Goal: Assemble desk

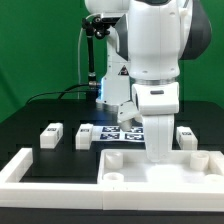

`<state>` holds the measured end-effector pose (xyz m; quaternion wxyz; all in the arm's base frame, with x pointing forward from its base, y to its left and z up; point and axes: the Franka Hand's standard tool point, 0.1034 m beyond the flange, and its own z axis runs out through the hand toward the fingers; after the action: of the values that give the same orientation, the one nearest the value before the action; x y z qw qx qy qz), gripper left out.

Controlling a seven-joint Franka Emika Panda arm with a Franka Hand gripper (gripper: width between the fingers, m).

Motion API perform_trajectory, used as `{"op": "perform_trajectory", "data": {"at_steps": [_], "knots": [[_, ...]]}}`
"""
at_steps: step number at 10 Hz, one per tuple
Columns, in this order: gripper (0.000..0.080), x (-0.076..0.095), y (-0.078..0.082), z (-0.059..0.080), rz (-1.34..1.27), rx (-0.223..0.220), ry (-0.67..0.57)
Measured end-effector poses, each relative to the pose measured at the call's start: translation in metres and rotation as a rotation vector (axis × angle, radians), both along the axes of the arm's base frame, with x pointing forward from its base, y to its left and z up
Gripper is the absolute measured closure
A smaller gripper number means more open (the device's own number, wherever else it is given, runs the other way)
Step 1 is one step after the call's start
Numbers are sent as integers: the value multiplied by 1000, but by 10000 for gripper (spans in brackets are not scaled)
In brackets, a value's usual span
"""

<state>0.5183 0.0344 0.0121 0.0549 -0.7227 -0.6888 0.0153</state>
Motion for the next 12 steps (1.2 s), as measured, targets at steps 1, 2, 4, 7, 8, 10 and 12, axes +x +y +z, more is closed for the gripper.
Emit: {"op": "perform_trajectory", "data": {"at_steps": [1,2,4,7,8,10,12], "knots": [[738,0,0,0,0,0,0],[738,0,0,0,1,0,0],[564,-1,-1,-1,0,0,2],[247,-1,-1,-1,-1,0,2],[247,-1,-1,-1,-1,0,2],[156,-1,-1,-1,-1,0,2],[151,-1,-2,-1,-2,0,3]]}}
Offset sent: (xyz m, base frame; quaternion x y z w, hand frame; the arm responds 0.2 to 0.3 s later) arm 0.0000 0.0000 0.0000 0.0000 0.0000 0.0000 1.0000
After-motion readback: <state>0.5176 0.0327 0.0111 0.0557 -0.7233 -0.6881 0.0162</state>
